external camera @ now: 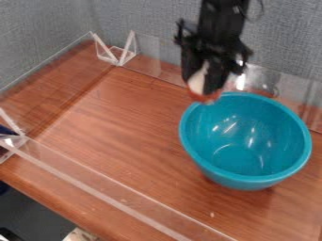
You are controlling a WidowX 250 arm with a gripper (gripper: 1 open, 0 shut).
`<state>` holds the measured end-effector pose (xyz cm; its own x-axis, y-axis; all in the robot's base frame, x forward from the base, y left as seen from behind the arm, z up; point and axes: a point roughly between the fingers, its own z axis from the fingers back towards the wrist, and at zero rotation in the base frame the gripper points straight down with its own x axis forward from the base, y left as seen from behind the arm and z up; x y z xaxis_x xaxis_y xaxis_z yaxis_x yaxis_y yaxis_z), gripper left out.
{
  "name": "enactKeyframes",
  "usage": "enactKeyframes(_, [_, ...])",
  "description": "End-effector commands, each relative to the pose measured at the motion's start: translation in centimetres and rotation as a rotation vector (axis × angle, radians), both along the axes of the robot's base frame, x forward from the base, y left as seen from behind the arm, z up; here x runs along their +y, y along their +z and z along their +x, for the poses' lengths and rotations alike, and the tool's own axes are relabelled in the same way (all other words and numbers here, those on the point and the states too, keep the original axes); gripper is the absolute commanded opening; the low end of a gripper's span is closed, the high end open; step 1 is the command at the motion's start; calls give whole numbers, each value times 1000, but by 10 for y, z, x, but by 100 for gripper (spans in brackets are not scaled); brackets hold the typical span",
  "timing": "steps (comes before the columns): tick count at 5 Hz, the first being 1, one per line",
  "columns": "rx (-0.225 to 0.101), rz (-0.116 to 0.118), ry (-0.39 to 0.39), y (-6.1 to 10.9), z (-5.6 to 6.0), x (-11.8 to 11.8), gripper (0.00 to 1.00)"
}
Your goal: Remove the mushroom from inside the blue bowl and put it on the table
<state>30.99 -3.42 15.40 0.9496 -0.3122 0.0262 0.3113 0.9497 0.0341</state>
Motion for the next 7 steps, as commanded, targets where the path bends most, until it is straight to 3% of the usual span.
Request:
enactKeyframes(1, [-54,32,111,25,-6,50,0])
enactKeyframes(3, [35,83,293,-7,-46,149,0])
enactKeyframes(4, [81,92,246,-43,-57,156,0])
enactKeyframes(5, [101,92,193,-63,-49,143,0])
enactKeyframes(7, [114,96,106,-81,-37,123,0])
